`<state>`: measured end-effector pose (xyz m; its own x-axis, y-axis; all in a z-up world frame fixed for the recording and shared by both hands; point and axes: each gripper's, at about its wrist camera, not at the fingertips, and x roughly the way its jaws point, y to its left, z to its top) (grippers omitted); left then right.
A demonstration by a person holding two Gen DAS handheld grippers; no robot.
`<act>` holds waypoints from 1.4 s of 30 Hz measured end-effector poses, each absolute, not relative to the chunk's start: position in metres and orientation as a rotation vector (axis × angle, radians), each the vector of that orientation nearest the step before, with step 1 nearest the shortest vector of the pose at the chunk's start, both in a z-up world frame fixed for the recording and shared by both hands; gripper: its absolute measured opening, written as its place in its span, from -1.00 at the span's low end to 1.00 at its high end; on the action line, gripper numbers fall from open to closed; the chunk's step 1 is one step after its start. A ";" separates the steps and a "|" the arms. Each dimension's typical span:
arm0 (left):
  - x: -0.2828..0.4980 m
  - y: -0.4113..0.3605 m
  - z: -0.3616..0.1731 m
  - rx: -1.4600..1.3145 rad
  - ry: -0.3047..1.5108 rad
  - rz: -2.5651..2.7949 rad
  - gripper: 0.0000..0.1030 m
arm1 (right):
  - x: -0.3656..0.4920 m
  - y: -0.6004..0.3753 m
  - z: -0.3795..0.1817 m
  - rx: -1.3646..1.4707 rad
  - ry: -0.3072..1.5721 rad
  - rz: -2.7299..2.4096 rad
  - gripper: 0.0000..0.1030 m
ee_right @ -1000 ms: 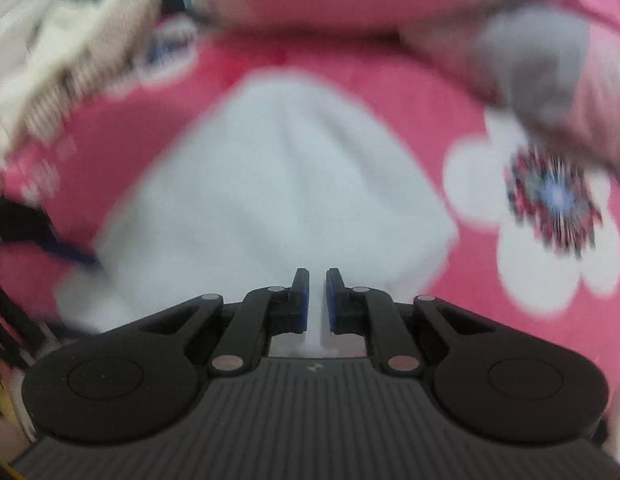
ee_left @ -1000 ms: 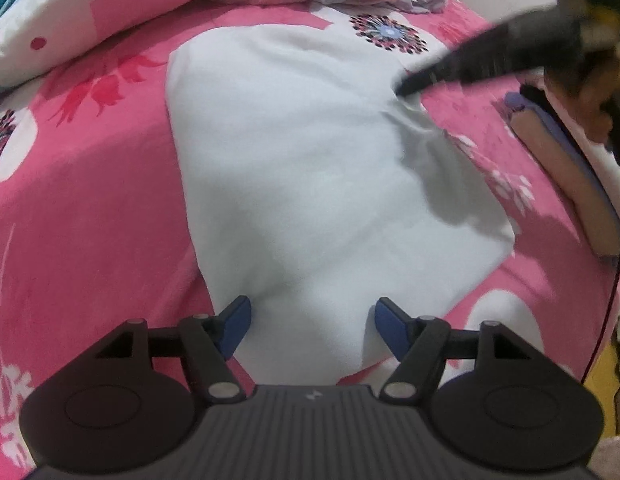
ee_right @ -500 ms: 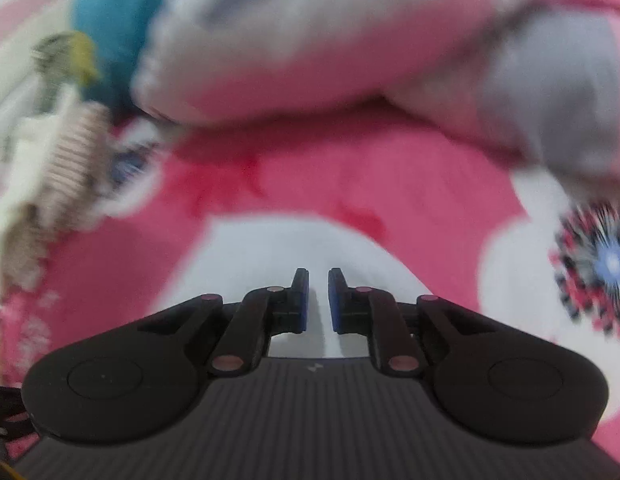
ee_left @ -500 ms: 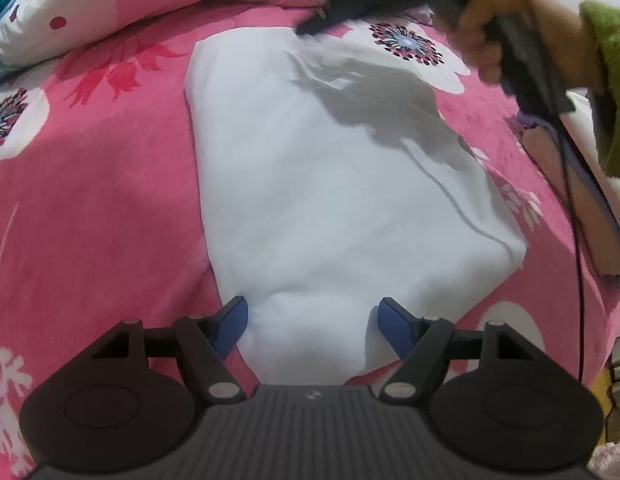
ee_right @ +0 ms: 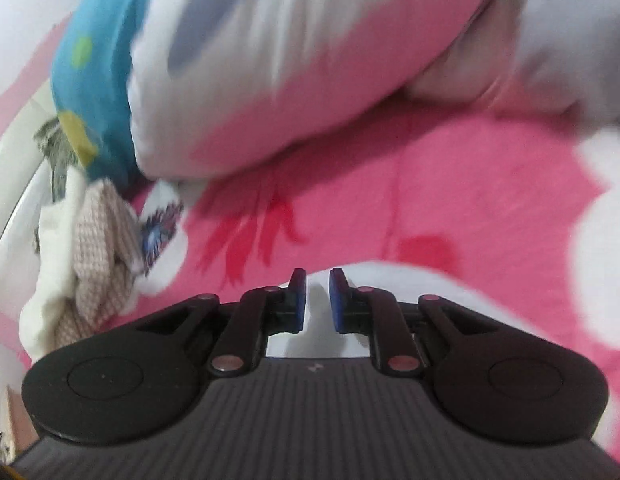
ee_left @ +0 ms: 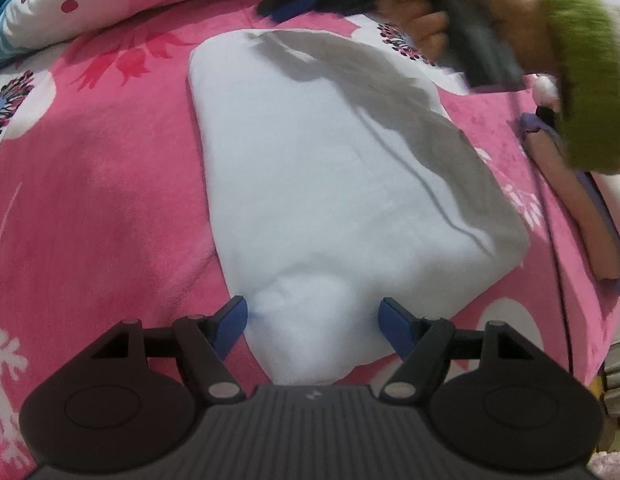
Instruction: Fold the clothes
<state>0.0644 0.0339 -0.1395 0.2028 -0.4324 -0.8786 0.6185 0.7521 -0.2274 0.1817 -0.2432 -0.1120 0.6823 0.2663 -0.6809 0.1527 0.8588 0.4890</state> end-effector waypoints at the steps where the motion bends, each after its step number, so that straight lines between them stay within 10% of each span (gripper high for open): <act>1: 0.065 0.035 -0.140 0.182 1.154 -0.743 0.43 | 0.174 -0.251 -0.106 0.551 0.821 0.044 -0.77; 42: 0.040 0.014 -0.126 0.266 1.159 -0.400 0.43 | 0.006 -0.190 -0.122 0.135 1.126 0.242 -0.77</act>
<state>0.0405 0.0137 -0.1258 0.3420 -0.1682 -0.9245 0.4381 0.8989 -0.0015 0.0060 -0.1895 -0.1223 0.4083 0.2588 -0.8754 -0.1232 0.9658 0.2281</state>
